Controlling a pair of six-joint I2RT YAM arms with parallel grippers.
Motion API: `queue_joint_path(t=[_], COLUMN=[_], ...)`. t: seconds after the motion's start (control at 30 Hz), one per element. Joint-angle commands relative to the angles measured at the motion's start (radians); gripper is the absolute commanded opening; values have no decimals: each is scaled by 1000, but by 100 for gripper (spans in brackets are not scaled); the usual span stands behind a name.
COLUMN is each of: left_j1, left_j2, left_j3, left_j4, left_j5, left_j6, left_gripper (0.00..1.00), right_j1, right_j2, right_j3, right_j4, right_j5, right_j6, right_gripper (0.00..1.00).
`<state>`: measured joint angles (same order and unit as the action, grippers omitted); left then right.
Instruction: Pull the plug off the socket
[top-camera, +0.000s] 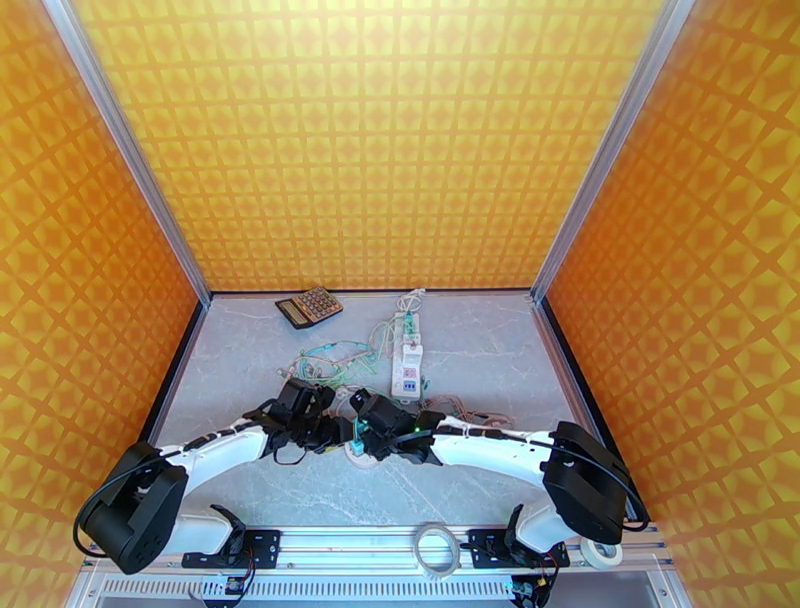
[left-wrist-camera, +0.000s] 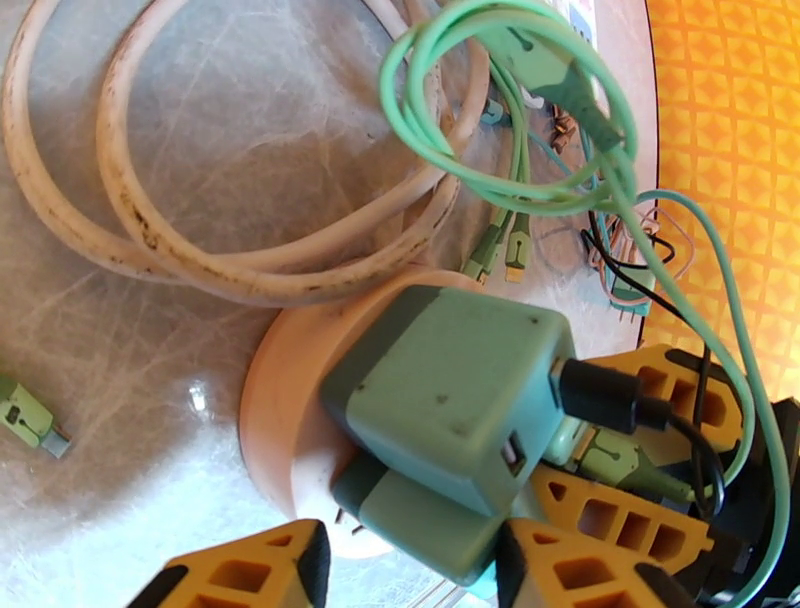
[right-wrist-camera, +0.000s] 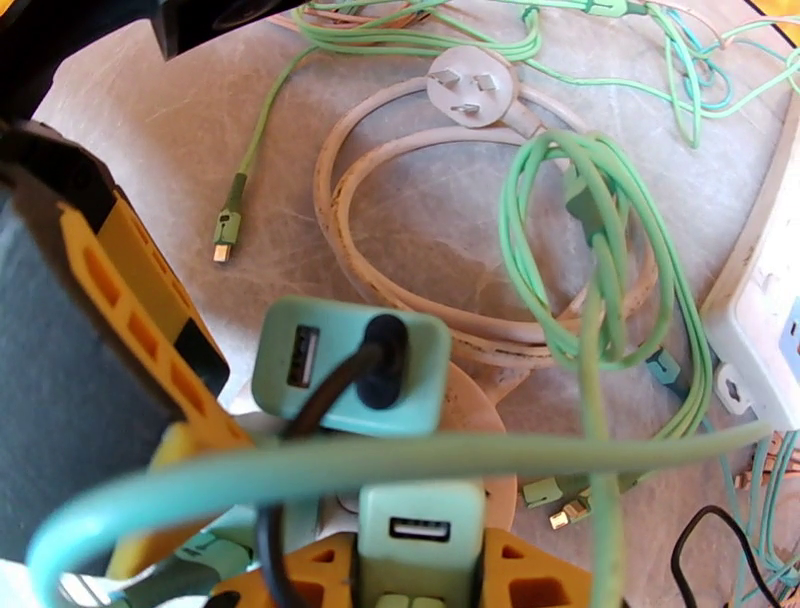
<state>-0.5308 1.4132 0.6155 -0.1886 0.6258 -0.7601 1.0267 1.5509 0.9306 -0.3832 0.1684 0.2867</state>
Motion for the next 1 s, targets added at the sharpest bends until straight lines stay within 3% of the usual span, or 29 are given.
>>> queue_joint_path(t=[0.0,0.2,0.43,0.73,0.97], left_j1=[0,-1,0,-16,-25], left_j2=[94,61,-27,-135,-123], left_j3=[-59,-107,-157,-212,-137], left_j4=[-212,-195,-141,-96,-190], left_j5=[-168,-163,-167,-230,-252], left_j6=[61,44,-29,-160,-102], left_gripper=[48,48,48,48,49], right_j1=[56,34,-102,-110,-101], right_j2=[-13,-73,-172,-106,-71], right_j3=[42,-7,-102,-30,-19], right_j4=[16,59,119,45,109], right_j5=[-53,-39,-198,-233,-264], right_j6=[18,51,53,-81,-29], right_gripper=[24,24,24,26,27])
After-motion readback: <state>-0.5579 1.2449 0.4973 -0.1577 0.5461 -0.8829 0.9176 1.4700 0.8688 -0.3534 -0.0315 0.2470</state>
